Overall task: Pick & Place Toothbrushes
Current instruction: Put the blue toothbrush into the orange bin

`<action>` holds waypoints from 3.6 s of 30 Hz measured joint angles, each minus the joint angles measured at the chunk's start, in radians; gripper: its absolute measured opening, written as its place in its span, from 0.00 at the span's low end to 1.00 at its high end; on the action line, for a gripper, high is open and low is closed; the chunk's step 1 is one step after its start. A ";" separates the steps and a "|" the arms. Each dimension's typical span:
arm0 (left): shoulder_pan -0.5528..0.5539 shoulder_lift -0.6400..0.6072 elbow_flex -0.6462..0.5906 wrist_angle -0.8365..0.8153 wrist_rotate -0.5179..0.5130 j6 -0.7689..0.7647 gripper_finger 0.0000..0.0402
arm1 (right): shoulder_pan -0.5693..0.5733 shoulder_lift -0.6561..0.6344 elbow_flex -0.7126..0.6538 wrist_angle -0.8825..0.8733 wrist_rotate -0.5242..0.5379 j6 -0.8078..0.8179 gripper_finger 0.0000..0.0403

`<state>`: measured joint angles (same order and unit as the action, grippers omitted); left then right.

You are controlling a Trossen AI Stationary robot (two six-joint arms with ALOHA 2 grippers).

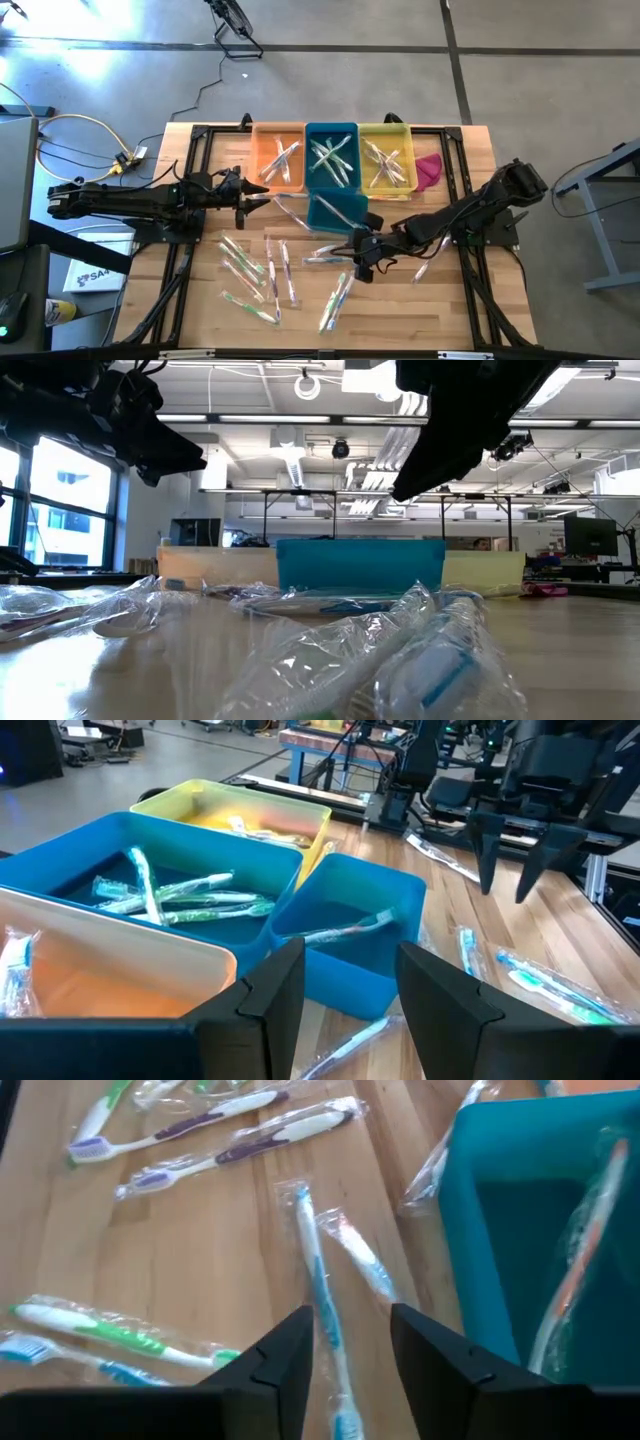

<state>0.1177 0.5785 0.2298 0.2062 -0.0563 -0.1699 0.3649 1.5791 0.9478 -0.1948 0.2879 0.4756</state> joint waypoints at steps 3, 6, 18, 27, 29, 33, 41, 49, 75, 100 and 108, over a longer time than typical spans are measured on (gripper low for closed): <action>0.000 0.000 0.000 0.000 0.000 0.000 0.38 | 0.002 0.000 0.000 -0.001 -0.010 0.007 0.35; 0.000 0.000 0.000 0.000 0.000 0.000 0.38 | 0.002 0.000 0.000 -0.023 -0.001 0.027 0.35; 0.000 0.000 0.001 -0.035 0.000 0.000 0.38 | 0.002 0.152 -0.002 -0.031 -0.031 -0.009 0.36; 0.000 0.000 0.001 -0.056 0.000 0.000 0.38 | 0.002 0.218 -0.001 0.001 -0.060 -0.025 0.36; 0.000 0.000 0.001 -0.058 0.000 0.000 0.38 | 0.002 0.235 -0.001 0.000 -0.062 -0.008 0.36; 0.000 0.000 0.001 -0.060 0.000 0.000 0.38 | 0.002 0.263 0.003 0.008 -0.055 0.020 0.35; 0.000 0.000 0.001 -0.089 -0.001 0.000 0.38 | 0.002 0.270 0.003 0.010 -0.046 0.025 0.27; 0.000 0.000 0.001 -0.092 -0.001 0.000 0.38 | 0.000 0.264 0.001 0.008 -0.077 0.017 0.06; 0.001 0.000 0.000 0.091 -0.014 -0.014 0.38 | -0.188 -0.173 -0.002 -0.032 -0.155 -0.326 0.01; 0.349 0.000 0.000 0.084 0.190 -0.158 0.38 | -0.697 -0.045 -0.001 0.334 -0.559 -0.690 0.02; 0.347 0.000 0.000 0.196 0.192 -0.170 0.38 | -0.712 0.034 0.000 0.639 -0.556 -0.690 0.01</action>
<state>0.4648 0.5790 0.2302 0.4021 0.1360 -0.3401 -0.3473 1.6136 0.9474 0.4437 -0.2683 -0.2145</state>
